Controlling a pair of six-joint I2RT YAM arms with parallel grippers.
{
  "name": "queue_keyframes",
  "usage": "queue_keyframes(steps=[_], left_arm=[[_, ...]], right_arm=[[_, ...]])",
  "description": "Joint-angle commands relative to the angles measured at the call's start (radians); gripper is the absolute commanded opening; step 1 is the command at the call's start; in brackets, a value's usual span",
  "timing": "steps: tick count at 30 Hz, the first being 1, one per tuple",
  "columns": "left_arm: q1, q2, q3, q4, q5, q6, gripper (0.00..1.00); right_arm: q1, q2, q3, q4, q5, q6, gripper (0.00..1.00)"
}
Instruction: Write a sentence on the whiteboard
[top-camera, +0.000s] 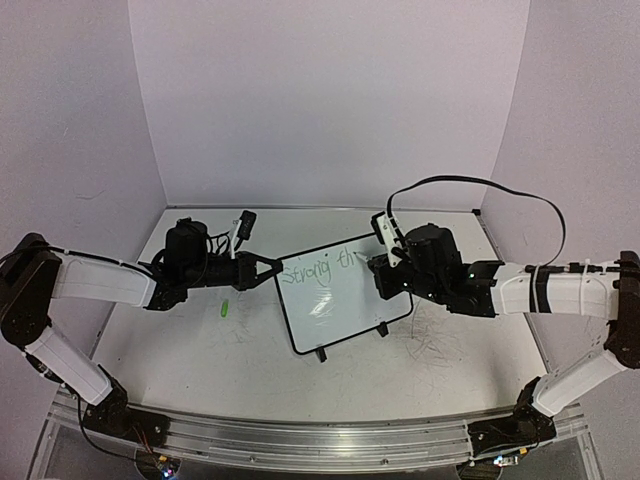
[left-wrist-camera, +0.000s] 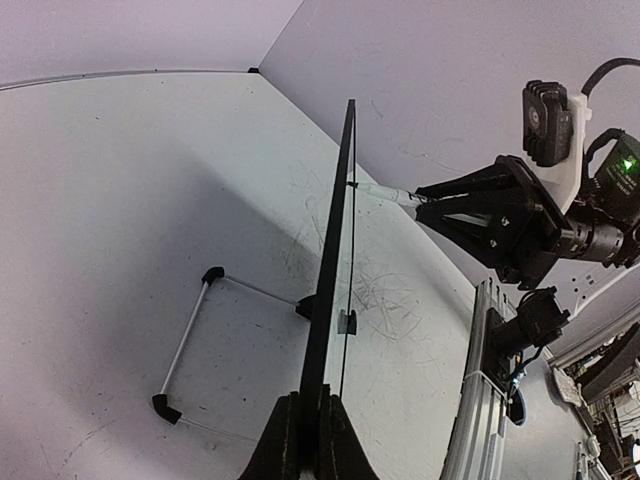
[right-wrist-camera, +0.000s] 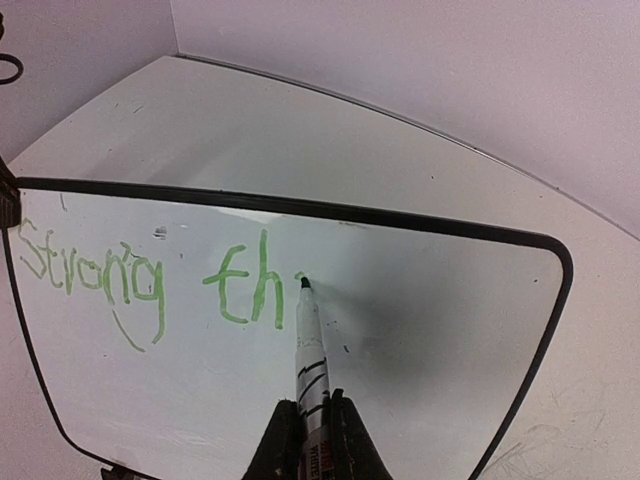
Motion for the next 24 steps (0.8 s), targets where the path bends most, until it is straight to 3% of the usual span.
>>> queue_keyframes(steps=[1, 24], left_arm=[[0.0, 0.046, 0.006, -0.1, -0.068, 0.056, 0.0], [0.0, 0.061, 0.009, -0.1, -0.065, 0.058, 0.0]], right_arm=[[0.001, -0.008, -0.022, -0.033, -0.003, 0.017, 0.0], [0.001, -0.025, -0.064, -0.039, -0.039, 0.038, 0.0]])
